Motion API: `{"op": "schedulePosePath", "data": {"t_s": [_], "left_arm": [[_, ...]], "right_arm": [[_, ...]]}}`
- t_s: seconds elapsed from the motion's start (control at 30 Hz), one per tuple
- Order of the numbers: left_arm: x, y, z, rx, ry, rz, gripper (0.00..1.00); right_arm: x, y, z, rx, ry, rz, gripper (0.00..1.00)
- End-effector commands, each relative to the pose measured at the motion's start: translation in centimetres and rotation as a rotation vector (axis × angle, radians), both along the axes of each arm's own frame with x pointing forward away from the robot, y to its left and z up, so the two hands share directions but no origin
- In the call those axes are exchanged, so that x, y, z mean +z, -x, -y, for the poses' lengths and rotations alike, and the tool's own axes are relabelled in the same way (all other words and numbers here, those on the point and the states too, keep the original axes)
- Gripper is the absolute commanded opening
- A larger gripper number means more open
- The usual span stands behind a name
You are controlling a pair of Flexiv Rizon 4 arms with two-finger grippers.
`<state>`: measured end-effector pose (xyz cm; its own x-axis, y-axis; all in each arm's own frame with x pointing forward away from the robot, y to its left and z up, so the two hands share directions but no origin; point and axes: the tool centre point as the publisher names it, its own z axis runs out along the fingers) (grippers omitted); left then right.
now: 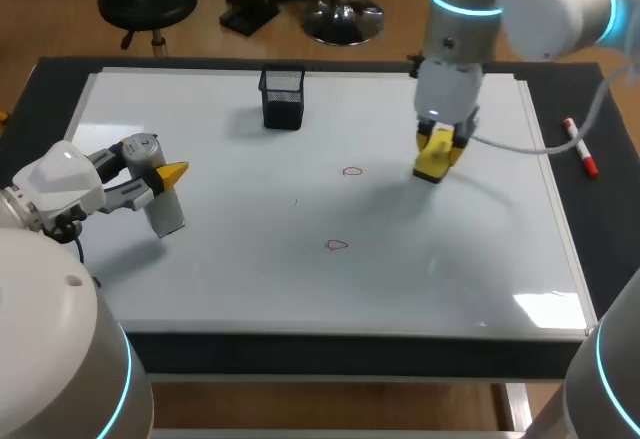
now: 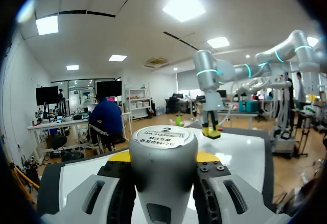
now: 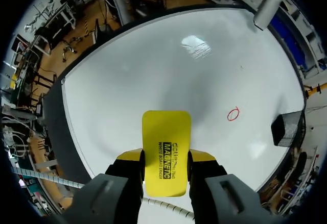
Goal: Pick up the inspection probe, press it on each red-marked spot on the whiteboard one by one, put down the probe, pick up the eraser, and wipe off all the red marks.
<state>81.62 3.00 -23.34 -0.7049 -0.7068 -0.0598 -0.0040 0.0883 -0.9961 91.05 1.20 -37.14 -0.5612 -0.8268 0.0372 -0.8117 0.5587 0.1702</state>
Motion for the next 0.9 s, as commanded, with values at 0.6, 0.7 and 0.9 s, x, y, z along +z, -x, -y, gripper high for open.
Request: {"op": "schedulePosePath", "data": {"t_s": [0.6,0.7,0.9], "left_arm": [[0.1,-0.1,0.1,0.003,0.0,0.001,0.0],[0.1,-0.1,0.1,0.003,0.0,0.001,0.0],[0.1,-0.1,0.1,0.003,0.0,0.001,0.0]], "right_arm": [[-0.5,2.1,8.1,-0.1,-0.002,0.027,0.0],[-0.5,2.1,8.1,-0.1,-0.002,0.027,0.0],[-0.5,2.1,8.1,-0.1,-0.002,0.027,0.0]]}}
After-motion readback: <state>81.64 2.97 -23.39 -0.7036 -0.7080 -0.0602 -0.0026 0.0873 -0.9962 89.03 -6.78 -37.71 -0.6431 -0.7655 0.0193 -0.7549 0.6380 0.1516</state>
